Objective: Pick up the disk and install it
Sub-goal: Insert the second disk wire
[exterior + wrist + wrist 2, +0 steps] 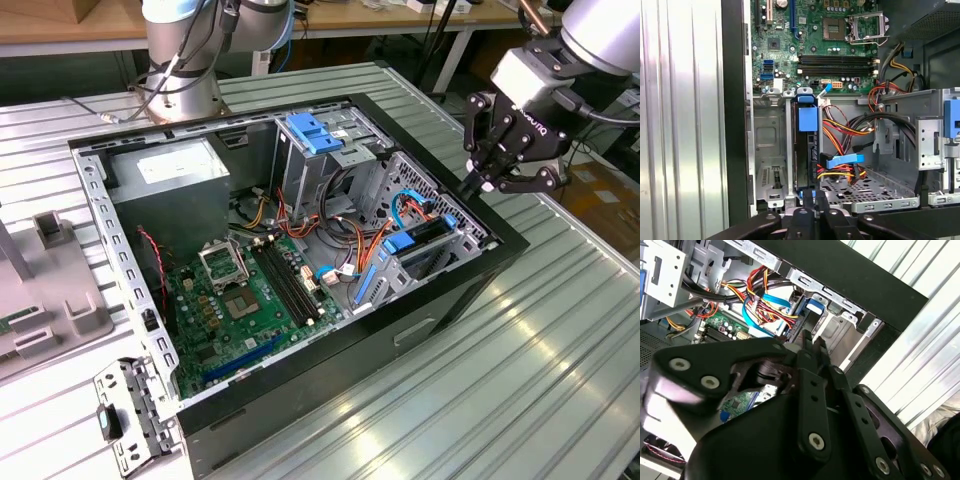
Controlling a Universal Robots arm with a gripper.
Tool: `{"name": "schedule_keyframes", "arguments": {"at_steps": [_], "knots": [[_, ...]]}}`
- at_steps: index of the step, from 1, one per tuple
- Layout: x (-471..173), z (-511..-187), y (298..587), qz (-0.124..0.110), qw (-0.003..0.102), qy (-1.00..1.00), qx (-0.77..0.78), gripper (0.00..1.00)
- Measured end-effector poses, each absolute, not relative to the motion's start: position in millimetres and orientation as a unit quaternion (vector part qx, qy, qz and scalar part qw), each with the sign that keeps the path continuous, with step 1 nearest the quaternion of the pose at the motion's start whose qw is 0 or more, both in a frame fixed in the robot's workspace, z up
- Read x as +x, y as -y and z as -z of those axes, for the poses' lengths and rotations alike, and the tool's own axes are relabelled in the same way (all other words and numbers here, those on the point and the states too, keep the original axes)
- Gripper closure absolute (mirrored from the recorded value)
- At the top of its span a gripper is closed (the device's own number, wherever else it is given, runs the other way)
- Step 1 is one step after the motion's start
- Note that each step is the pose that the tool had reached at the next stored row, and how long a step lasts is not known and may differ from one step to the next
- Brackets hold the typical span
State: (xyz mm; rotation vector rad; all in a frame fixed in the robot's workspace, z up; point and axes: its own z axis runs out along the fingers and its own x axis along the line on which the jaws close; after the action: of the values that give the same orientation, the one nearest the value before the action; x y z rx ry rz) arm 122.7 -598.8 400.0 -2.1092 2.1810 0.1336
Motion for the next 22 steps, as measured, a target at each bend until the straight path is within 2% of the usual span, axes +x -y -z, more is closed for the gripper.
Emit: {"name": "schedule_keyframes", "arguments": {"at_steps": [3,22], "knots": [[123,-400,599,-0.044,0.052,-0.717,-0.694,0.64],[112,-397,599,-0.044,0.052,-0.717,-0.694,0.64]]}}
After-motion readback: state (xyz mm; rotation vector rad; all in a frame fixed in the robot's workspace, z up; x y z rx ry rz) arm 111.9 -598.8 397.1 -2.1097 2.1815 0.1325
